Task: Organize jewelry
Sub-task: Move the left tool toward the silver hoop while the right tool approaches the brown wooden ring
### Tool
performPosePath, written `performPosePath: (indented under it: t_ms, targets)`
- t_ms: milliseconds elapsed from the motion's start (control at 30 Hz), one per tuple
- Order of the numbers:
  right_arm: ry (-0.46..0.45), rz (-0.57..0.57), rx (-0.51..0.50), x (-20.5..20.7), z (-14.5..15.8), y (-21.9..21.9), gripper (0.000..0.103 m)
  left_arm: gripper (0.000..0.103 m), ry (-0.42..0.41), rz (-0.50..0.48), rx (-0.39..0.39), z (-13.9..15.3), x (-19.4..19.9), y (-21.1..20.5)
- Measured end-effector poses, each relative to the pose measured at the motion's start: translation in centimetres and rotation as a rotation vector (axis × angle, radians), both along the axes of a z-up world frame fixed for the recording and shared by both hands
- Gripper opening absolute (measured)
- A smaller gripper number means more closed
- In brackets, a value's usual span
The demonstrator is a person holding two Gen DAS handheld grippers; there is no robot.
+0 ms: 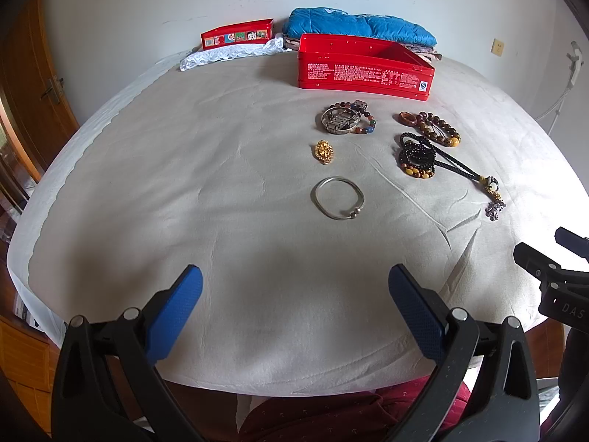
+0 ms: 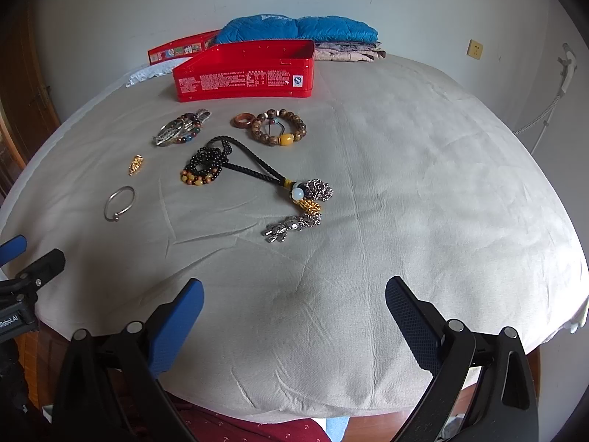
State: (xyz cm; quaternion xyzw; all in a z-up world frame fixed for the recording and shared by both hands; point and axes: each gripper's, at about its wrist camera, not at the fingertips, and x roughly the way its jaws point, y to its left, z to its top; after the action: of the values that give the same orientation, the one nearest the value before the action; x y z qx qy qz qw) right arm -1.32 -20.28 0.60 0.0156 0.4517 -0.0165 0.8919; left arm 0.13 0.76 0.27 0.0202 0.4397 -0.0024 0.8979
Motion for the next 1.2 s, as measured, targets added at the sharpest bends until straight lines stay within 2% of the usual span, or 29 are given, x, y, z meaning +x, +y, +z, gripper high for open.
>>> performPosePath:
  t_ms: [367, 567, 733, 900, 967, 1033, 1100, 1200]
  targets:
    - [0.001, 0.007, 0.006, 0.5, -0.1, -0.2, 0.099, 0.100, 0.013, -0.008, -0.009, -0.2, 0.4, 0.5]
    - [-0.030, 0.004, 0.055, 2.5, 1.2, -1.8, 0.099, 0.100, 0.003, 0.027, -0.078, 1.2, 3.0, 2.8]
    - [-0.077, 0.009, 0.095, 5.7, 3.3, -3.1, 0.097, 0.100, -0.010, 0.044, -0.117, 2.9, 6.3, 4.0]
    - [-0.018, 0.077, 0.228, 9.9, 3.9, -3.6, 0.080, 0.099, 0.026, 0.036, -0.109, 3.6, 11.2, 3.7]
    - [-0.008, 0.091, 0.230, 11.5, 4.1, -3.4, 0.074, 0.095, 0.047, 0.024, -0.110, 3.6, 12.9, 3.4]
    - [0.001, 0.100, 0.222, 13.1, 4.1, -3.1, 0.066, 0.081, 0.077, 0.006, -0.109, 3.3, 14.9, 2.8]
    - [0.017, 0.113, 0.243, 14.7, 3.9, -2.9, 0.059, 0.072, 0.135, -0.021, -0.118, 2.5, 16.9, 2.0]
    - [0.038, 0.126, 0.270, 16.5, 3.5, -2.9, 0.058, 0.068, 0.200, -0.048, -0.135, 0.9, 19.4, 1.0]
